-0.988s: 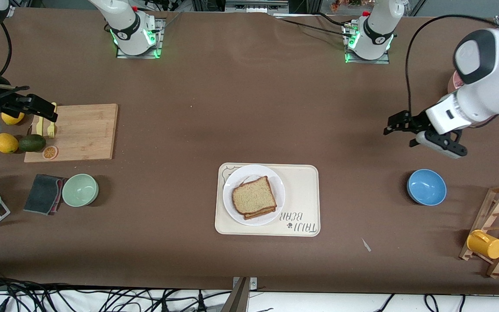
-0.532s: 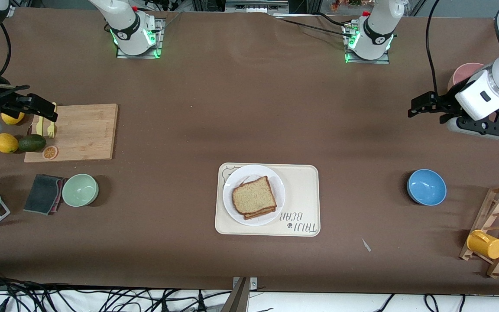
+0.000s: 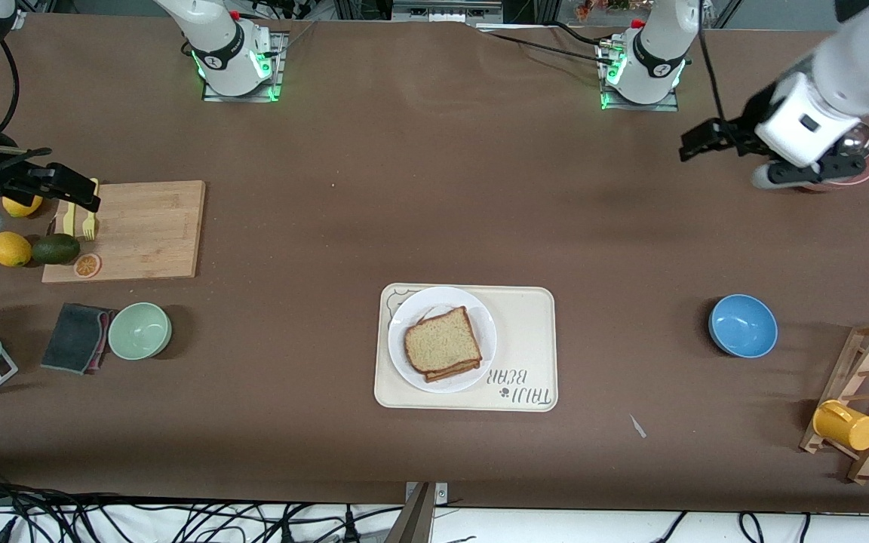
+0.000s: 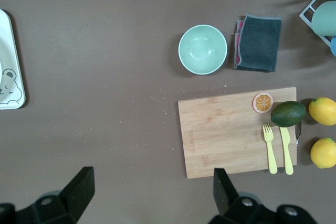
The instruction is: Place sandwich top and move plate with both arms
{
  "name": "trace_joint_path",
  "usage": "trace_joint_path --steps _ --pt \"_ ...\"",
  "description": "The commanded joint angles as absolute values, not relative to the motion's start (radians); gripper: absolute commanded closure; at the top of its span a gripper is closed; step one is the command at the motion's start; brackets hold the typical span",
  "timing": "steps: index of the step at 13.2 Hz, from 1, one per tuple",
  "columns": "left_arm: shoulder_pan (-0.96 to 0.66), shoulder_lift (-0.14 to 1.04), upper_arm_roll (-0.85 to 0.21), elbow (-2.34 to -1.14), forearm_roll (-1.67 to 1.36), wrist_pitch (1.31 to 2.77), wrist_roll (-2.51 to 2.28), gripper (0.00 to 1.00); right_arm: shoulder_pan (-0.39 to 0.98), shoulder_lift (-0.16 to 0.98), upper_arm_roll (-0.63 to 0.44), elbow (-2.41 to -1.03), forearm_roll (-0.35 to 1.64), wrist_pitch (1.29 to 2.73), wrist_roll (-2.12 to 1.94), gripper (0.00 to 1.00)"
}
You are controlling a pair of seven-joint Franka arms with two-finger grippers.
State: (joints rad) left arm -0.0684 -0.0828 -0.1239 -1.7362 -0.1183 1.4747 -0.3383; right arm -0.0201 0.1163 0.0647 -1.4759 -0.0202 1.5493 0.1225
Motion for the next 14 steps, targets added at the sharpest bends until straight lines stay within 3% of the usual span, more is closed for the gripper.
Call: trace_joint_path --steps 1,6,14 --pt "-0.065 -0.089 -0.158 -1.718 -0.029 1.460 -0.373 0.00 -0.020 0.124 0.064 -1.450 -0.021 1.537 0.110 0.00" --pt "-0.057 -0.069 -0.023 -1.689 -0.049 1.471 -0.385 0.00 -0.020 0.124 0.064 -1.450 -0.020 1.537 0.110 0.00" --pt "-0.061 -0.049 0.023 -1.669 -0.083 1.485 -0.388 0.00 -0.020 0.126 0.064 -1.448 -0.018 1.539 0.114 0.00"
